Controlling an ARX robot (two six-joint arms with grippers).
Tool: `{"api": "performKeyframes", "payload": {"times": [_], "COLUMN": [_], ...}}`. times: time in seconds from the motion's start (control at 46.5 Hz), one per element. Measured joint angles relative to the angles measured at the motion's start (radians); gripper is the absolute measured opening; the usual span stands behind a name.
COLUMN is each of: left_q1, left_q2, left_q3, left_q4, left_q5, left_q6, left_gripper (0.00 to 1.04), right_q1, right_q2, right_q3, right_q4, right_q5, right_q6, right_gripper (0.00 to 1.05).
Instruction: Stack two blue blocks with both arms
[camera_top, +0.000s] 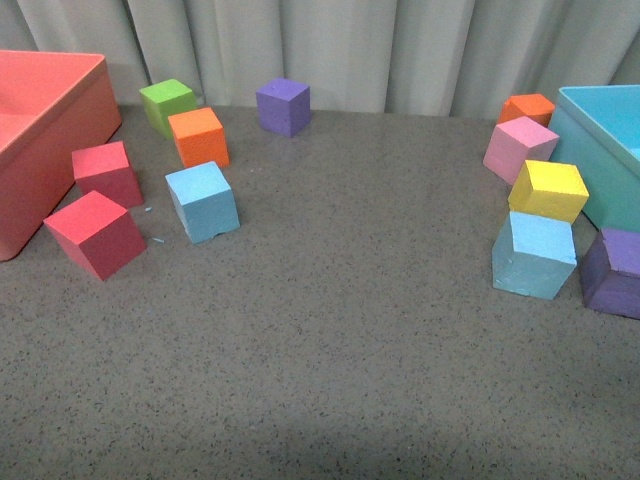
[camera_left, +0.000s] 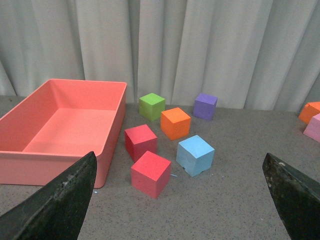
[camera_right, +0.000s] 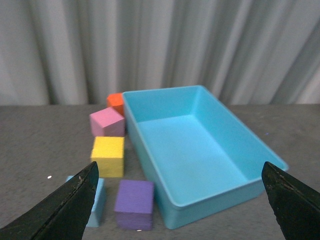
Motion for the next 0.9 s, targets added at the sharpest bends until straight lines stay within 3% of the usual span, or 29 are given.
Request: {"api": "performKeyframes", "payload": {"times": [0.215,0.559,0.903], "left_q1": [0.000,0.000,0.000], "left_q2": [0.000,0.000,0.000], "left_q3": [0.000,0.000,0.000], "left_q4": [0.000,0.000,0.000], "left_q5": [0.000,0.000,0.000], "left_q6": [0.000,0.000,0.000], "left_gripper": [0.98,0.98,0.98], "right_q1": [0.006,-0.003,0.024], "right_q2": [0.430,0.880,1.149], "right_q3": [0.219,0.597,0.859], "right_q4": [-0.058,-0.372,-0.567], "right_q5": [-0.119,-0.289,-0.276], "right_q6": [0.132,0.359,0.427], "right_gripper": [0.95,0.95,0.95]}}
